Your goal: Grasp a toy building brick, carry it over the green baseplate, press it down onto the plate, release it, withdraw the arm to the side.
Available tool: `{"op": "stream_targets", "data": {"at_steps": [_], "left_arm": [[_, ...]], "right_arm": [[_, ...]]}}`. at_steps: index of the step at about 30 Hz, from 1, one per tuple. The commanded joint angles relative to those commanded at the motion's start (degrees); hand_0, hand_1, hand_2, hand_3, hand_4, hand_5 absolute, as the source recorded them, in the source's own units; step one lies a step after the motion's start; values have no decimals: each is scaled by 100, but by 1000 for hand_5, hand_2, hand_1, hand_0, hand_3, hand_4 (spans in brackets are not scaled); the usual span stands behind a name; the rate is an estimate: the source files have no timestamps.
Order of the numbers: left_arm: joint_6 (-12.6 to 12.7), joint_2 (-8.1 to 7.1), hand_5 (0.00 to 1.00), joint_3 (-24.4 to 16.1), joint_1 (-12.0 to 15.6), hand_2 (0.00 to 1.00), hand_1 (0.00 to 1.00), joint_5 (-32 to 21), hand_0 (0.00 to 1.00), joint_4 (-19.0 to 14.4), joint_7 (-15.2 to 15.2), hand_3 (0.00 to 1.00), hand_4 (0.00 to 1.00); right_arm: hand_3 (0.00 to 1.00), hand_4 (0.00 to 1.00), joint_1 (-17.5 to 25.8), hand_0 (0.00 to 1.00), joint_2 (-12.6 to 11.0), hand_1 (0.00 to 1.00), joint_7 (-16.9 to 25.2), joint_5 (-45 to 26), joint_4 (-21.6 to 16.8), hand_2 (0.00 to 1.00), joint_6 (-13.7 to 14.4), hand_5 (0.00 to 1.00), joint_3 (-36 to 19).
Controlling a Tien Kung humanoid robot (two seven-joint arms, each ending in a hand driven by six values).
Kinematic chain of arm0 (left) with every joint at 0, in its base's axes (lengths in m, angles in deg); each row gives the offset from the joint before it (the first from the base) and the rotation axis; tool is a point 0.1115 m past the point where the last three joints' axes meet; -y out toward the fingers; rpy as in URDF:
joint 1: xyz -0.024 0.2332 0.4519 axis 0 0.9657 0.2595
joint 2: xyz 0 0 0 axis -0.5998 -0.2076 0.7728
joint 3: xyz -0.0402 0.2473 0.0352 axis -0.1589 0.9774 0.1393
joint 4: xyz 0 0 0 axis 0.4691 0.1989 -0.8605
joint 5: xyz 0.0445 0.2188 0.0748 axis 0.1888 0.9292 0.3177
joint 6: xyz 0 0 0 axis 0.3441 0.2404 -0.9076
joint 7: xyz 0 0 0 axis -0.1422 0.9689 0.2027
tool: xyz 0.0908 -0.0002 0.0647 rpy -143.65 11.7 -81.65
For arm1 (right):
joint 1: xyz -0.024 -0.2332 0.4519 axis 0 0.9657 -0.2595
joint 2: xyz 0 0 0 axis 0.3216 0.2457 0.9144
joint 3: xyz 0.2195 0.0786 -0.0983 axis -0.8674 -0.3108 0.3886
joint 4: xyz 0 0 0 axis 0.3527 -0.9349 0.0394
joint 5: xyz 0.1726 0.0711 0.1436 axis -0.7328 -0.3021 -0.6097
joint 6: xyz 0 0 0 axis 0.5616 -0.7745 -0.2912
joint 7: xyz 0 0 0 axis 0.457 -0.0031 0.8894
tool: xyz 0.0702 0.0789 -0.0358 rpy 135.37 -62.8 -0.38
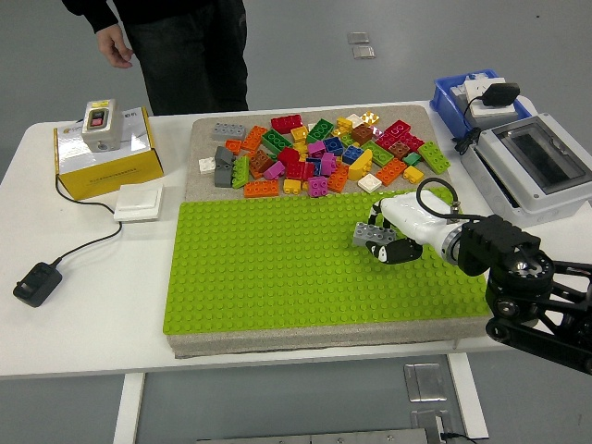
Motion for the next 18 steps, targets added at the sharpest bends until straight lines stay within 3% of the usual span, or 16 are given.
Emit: {"op": "stream_targets", "data": {"at_steps": [9, 18], "left_arm": [[-3, 6, 522, 21, -4, 666, 676, 17, 672, 0, -4, 734, 397], [-2, -3, 535, -12, 2, 668, 675, 73, 672, 0, -26, 733, 393]], "right_arm": [[388, 522, 121, 51, 745, 179, -105, 457, 383, 361, -7, 315, 136], [374, 513, 231, 50, 964, 177, -216, 1342, 567, 358, 5, 317, 253]]}}
